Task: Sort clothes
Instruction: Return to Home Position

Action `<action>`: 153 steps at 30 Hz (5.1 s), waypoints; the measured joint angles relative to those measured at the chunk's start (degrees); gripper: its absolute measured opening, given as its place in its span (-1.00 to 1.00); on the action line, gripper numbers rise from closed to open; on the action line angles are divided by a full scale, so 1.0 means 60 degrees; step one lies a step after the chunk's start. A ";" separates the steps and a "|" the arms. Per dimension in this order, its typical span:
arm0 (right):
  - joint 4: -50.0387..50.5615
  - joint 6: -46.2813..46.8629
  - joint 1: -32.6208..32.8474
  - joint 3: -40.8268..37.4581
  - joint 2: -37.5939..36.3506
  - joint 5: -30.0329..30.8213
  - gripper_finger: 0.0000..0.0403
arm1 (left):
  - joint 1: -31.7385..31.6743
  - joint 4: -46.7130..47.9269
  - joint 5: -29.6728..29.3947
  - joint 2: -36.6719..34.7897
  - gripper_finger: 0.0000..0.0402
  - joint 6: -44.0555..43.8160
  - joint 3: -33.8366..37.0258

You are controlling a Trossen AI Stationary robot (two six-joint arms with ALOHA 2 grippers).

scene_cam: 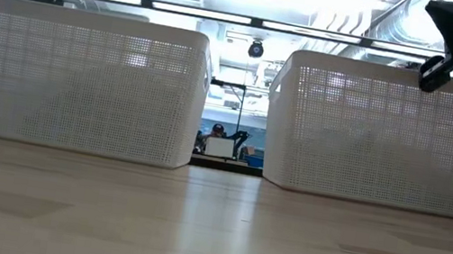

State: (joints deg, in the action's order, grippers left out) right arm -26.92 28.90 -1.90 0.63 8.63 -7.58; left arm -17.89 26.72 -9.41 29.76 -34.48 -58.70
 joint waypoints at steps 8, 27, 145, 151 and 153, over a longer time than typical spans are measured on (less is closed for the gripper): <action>0.1668 -0.1012 0.0154 -0.0016 -0.0042 0.0886 -1.00 | 0.0000 0.0012 -0.0033 -0.0011 -0.47 0.0009 -0.0001; 0.4330 -0.0580 0.0136 -0.0012 0.0002 0.1054 -1.00 | 0.0000 0.0880 -0.0045 -0.0606 -0.47 0.1937 0.0000; 0.4237 -0.1241 0.0136 -0.0012 0.0060 0.0223 -1.00 | 0.3071 -0.4568 0.1562 -0.4925 -0.49 0.5689 0.9679; 0.4237 -0.3231 0.0136 -0.0012 0.0060 0.0245 -1.00 | 0.3071 -0.4564 0.1555 -0.4925 -0.49 0.5687 0.9679; 0.4236 -0.3232 0.0136 -0.0012 0.0060 0.0251 -1.00 | 0.3067 -0.4564 0.1549 -0.4925 -0.49 0.5686 0.9679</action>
State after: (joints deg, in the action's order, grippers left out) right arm -1.50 9.51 -1.08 0.56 8.99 -6.07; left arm 0.51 -0.67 -0.11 0.21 -0.36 -0.62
